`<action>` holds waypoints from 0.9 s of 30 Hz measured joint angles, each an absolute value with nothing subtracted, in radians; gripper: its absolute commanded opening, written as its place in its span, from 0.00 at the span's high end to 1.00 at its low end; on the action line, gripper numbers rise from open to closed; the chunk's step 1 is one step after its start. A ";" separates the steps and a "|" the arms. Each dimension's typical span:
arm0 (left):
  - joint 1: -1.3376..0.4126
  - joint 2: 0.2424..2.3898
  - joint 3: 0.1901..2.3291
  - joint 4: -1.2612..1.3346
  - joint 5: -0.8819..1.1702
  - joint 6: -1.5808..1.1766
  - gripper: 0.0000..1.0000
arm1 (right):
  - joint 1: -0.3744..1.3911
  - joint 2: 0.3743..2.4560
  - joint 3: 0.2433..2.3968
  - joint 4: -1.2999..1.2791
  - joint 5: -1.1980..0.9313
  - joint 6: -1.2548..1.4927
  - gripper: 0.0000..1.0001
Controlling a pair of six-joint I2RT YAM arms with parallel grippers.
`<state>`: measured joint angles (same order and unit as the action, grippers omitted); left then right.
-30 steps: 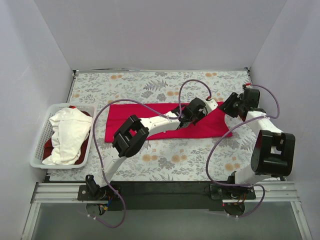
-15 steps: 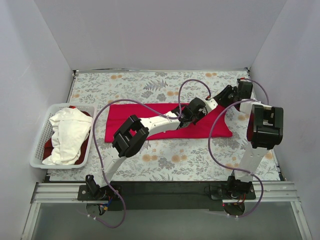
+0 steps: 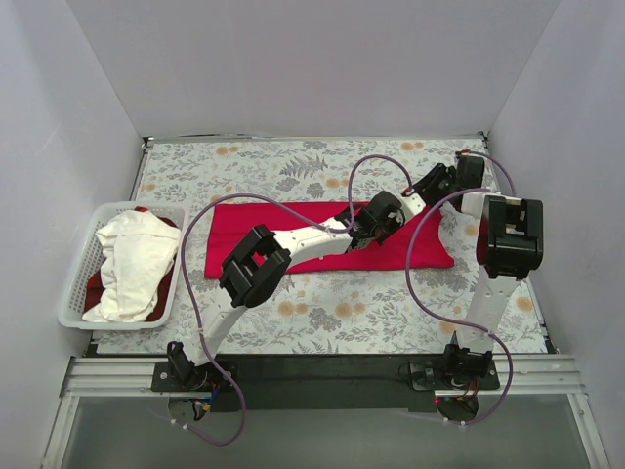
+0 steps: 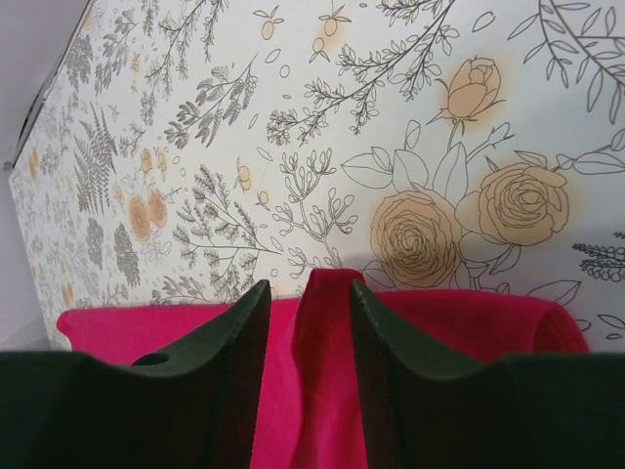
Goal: Fold and stack the t-shirts
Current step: Fold the tshirt
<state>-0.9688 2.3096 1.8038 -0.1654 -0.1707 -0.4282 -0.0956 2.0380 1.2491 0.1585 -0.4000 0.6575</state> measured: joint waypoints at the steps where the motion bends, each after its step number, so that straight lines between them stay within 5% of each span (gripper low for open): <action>1: -0.969 2.310 1.803 -0.165 -0.169 -0.429 1.00 | -0.094 2.045 1.254 0.160 -0.400 0.658 0.55; 11: -0.969 2.310 1.792 -0.173 -0.165 -0.432 1.00 | -0.089 2.070 1.261 0.161 -0.400 0.659 0.67; 15: -0.969 2.310 1.792 -0.173 -0.169 -0.432 1.00 | -0.089 2.070 1.261 0.161 -0.400 0.654 0.86; 16: -0.969 2.310 1.792 -0.173 -0.172 -0.432 1.00 | -0.089 2.070 1.261 0.161 -0.400 0.654 0.97; 27: -0.969 2.310 1.792 -0.168 -0.263 -0.430 1.00 | -0.089 2.048 1.266 0.160 -0.404 0.642 0.99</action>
<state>-0.9688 2.3096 1.7924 -0.1680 -0.2630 -0.4305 -0.0895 2.0483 1.2663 0.1600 -0.4042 0.6418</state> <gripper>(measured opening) 0.011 0.022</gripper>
